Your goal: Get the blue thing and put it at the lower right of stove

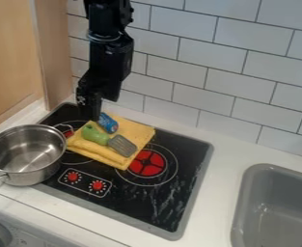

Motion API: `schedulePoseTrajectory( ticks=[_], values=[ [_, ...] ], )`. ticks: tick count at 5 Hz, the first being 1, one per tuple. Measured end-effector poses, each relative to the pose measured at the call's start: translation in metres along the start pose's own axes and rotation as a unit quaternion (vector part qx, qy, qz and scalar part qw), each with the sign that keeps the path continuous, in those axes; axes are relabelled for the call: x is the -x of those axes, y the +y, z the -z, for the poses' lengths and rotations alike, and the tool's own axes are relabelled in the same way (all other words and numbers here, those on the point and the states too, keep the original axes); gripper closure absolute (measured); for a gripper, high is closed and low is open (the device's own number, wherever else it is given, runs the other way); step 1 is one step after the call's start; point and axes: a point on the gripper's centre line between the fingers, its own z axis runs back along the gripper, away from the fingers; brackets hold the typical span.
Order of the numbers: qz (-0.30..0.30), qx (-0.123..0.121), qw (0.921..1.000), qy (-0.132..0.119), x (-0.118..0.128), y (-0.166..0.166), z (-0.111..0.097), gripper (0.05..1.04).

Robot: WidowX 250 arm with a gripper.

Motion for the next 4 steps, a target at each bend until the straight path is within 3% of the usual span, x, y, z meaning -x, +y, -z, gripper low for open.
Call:
schedulePoseTrajectory(
  ticks=[1,3,4],
  values=[
    [0.001,0.033,0.9995,-0.003,-0.002,-0.013,0.016,0.085],
    [0.019,0.057,0.9981,0.015,0.004,-0.01,0.021,0.085],
    [0.035,0.044,0.9984,0.009,0.003,0.002,0.018,0.085]
  ],
)
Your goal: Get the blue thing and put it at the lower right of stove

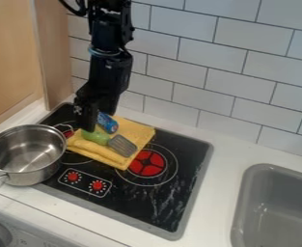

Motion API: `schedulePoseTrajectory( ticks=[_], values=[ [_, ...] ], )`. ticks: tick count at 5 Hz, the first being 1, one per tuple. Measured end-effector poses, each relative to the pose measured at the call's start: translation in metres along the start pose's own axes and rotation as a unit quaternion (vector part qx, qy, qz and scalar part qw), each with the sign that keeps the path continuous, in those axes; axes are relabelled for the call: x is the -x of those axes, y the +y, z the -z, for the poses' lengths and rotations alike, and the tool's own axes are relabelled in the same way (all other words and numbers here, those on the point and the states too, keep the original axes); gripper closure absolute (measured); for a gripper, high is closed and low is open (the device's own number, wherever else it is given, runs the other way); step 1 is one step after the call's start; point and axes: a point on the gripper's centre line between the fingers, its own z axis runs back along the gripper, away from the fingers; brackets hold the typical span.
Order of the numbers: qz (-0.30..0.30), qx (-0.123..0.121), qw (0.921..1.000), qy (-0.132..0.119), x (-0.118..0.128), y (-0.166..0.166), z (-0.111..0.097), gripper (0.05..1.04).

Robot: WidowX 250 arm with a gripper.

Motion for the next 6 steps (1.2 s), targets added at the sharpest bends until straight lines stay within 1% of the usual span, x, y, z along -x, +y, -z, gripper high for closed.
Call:
schedulePoseTrajectory(
  ticks=[1,2,3,4,5,6],
  values=[
    [0.03,-0.009,0.9995,-0.01,-0.003,0.008,0.003,0.085],
    [0.045,-0.024,0.9986,-0.01,-0.002,0.018,0.001,0.085],
    [0.06,-0.025,0.9978,-0.012,-0.003,0.025,0.01,0.085],
    [0.068,-0.024,0.9973,-0.013,-0.003,0.031,0.015,0.085],
    [0.076,-0.037,0.9964,-0.011,-0.003,0.036,0.018,0.146],
    [0.084,-0.035,0.9958,-0.014,-0.005,0.037,0.023,0.456]
  ],
)
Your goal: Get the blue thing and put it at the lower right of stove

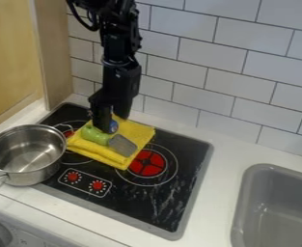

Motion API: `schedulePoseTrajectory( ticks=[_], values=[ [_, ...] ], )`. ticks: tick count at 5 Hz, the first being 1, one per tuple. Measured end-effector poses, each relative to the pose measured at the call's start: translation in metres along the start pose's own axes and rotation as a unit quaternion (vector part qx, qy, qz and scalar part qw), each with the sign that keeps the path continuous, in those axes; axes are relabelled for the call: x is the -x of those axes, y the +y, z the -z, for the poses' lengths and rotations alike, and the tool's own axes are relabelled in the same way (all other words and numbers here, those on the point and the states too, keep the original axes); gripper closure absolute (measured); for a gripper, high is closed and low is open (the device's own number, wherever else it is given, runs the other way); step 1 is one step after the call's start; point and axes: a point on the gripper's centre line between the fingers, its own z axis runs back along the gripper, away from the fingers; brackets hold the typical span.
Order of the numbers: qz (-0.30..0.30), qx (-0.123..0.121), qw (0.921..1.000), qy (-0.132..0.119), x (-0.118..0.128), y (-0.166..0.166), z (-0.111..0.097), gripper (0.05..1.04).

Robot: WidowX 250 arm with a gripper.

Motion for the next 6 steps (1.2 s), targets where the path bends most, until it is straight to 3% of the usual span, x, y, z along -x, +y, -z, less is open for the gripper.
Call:
schedulePoseTrajectory(
  ticks=[1,4,6],
  values=[
    [-0.002,-0.004,1.0,0.004,0.001,0.001,0.0,0.711],
    [-0.001,0.004,0.9999,0.01,0.0,-0.001,0.0,0.728],
    [0.019,-0.027,0.9992,0.022,-0.021,-0.001,-0.034,0.728]
  ],
)
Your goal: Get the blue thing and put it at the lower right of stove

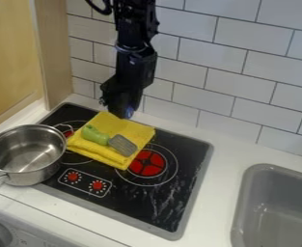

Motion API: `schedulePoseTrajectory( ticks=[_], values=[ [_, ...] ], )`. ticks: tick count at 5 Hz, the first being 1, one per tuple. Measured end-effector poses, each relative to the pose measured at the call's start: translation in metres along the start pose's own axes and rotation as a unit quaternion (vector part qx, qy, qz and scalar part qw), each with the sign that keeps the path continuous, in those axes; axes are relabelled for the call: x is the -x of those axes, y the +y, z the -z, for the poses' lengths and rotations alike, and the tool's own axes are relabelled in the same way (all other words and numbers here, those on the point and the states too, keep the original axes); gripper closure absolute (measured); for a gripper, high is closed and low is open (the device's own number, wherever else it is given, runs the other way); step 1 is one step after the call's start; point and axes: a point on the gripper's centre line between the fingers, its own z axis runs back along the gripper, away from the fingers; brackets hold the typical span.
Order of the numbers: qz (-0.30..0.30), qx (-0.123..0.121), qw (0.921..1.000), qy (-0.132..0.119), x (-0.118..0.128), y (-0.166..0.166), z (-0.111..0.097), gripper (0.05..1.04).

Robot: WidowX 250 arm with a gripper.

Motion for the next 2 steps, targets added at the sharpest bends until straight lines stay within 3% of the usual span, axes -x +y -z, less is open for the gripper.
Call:
schedulePoseTrajectory(
  ticks=[2],
  values=[
    [0.033,-0.003,0.9994,-0.003,-0.034,-0.022,-0.009,0.728]
  ],
)
